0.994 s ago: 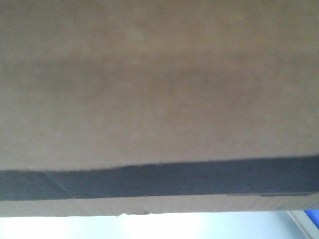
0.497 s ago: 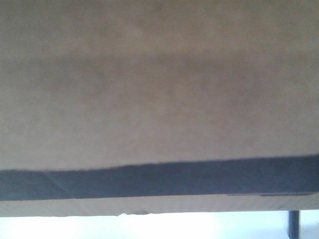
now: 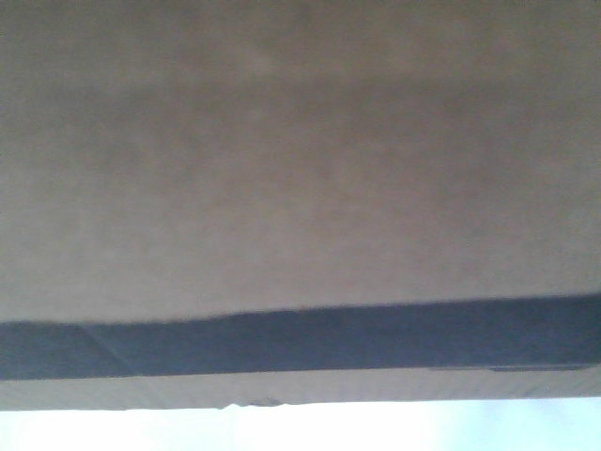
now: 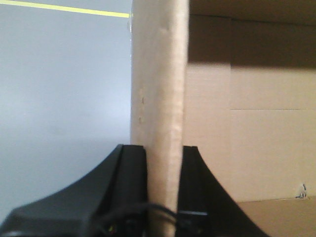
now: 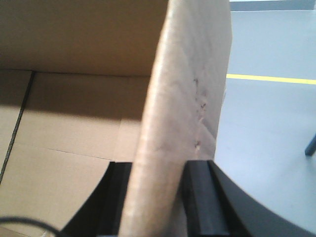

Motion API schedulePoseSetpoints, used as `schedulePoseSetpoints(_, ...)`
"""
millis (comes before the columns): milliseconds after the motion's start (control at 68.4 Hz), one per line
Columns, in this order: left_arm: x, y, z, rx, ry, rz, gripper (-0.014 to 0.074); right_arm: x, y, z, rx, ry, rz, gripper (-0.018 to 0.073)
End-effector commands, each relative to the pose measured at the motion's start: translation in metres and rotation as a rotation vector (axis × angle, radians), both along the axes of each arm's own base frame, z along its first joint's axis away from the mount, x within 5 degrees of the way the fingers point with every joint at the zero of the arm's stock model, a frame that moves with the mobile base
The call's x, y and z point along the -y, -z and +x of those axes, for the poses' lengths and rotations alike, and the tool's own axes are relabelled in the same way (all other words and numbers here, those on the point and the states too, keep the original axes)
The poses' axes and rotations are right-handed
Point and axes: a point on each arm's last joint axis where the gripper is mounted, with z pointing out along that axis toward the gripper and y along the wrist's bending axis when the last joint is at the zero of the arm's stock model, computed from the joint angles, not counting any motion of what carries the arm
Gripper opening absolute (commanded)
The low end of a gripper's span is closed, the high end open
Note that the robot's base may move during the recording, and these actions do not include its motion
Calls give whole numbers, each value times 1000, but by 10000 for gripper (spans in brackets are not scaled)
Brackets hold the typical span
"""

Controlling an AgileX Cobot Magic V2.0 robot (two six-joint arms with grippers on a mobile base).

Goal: Grab box from left shelf to table start
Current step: 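Hold the box with both grippers while the base turns away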

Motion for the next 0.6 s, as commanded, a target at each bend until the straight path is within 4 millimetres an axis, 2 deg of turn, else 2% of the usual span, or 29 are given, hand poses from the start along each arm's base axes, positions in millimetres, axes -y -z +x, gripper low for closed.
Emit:
schedulePoseSetpoints(0,1,-23,0,175,9,-90,-90,4,-20,3,156,53,13,64)
schedulePoseSetpoints(585,1,-23,0,174,11,-92,-90,4,-20,3,155,53,13,64)
